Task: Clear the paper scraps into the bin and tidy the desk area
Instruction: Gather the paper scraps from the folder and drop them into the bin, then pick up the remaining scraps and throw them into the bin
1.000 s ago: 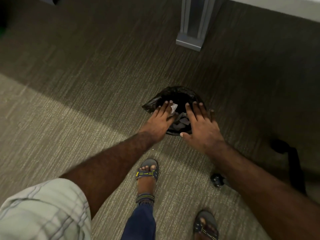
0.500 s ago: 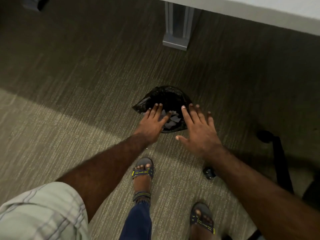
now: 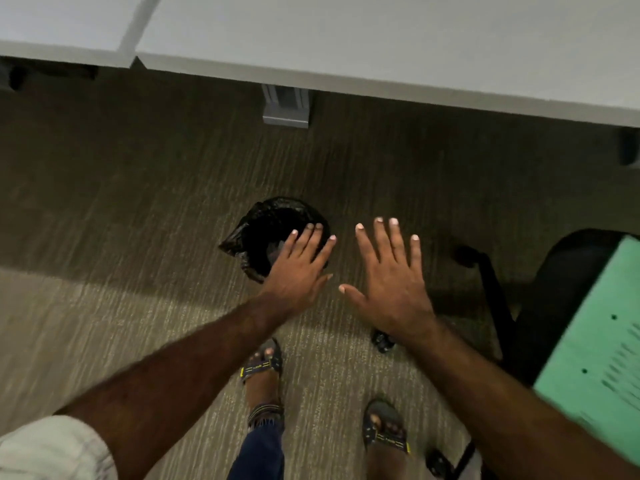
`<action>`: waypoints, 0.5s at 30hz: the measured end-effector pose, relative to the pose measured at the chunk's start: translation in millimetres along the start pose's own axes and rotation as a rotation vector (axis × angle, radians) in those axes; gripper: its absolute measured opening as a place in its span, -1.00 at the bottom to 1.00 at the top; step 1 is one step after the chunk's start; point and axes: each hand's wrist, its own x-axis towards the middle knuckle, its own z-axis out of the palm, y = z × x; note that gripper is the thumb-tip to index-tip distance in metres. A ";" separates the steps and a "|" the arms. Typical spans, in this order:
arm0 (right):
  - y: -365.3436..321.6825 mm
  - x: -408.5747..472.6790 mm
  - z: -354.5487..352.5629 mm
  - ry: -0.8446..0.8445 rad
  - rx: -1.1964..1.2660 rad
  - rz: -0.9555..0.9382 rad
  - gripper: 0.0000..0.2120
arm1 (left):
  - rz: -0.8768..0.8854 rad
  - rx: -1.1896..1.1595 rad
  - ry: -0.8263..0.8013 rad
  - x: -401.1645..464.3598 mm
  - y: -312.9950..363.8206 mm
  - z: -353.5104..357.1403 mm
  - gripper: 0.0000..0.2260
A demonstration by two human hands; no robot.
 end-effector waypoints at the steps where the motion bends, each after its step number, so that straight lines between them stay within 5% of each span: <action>1: 7.2 -6.0 -5.6 0.010 0.000 0.023 0.02 | 0.027 -0.010 0.006 4.8 10.3 -6.4 -0.37; 15: 132.3 -116.4 -59.1 0.112 0.042 0.374 -0.01 | 0.349 -0.084 0.046 73.9 168.7 -67.6 -0.42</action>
